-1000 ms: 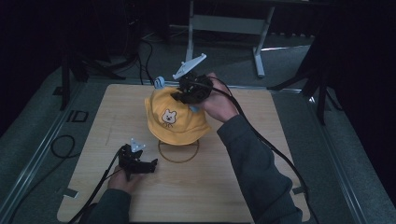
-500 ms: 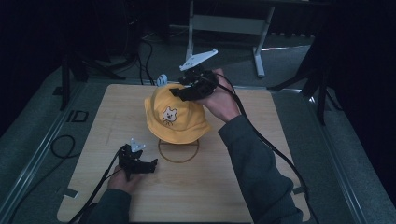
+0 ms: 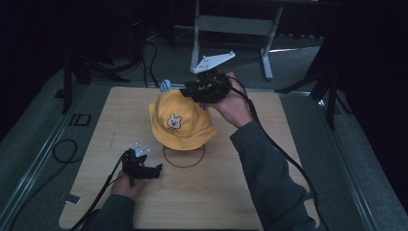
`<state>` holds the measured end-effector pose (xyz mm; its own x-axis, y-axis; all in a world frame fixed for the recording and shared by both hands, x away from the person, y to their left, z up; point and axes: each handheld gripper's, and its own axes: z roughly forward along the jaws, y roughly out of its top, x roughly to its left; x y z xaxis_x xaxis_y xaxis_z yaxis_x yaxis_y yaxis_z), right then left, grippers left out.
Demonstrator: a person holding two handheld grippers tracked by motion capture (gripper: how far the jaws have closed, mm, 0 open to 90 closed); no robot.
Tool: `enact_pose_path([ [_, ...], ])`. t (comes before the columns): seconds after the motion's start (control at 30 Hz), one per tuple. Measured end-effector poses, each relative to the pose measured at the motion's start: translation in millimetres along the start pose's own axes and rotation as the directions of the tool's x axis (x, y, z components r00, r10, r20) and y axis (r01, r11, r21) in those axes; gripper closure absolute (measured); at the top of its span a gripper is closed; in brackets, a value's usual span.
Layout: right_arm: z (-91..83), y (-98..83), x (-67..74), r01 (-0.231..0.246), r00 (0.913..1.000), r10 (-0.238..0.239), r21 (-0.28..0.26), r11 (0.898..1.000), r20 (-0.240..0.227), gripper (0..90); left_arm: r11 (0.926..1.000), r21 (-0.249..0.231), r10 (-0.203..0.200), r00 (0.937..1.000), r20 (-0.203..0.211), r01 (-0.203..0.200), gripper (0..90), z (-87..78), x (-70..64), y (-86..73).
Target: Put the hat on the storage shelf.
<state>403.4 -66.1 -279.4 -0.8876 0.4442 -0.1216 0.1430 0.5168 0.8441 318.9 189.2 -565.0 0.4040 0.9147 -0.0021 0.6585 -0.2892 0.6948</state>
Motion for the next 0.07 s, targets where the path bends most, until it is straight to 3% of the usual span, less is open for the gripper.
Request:
enact_pose_path([
  [0.07, -11.1, 1.0, -0.4, 0.001, 0.9999, -0.001, -0.005, 1.0, 0.016, 61.1, 1.0, 0.0, 0.0, 1.0, -0.001, 0.0, 1.9, 0.1, 0.0, 0.0],
])
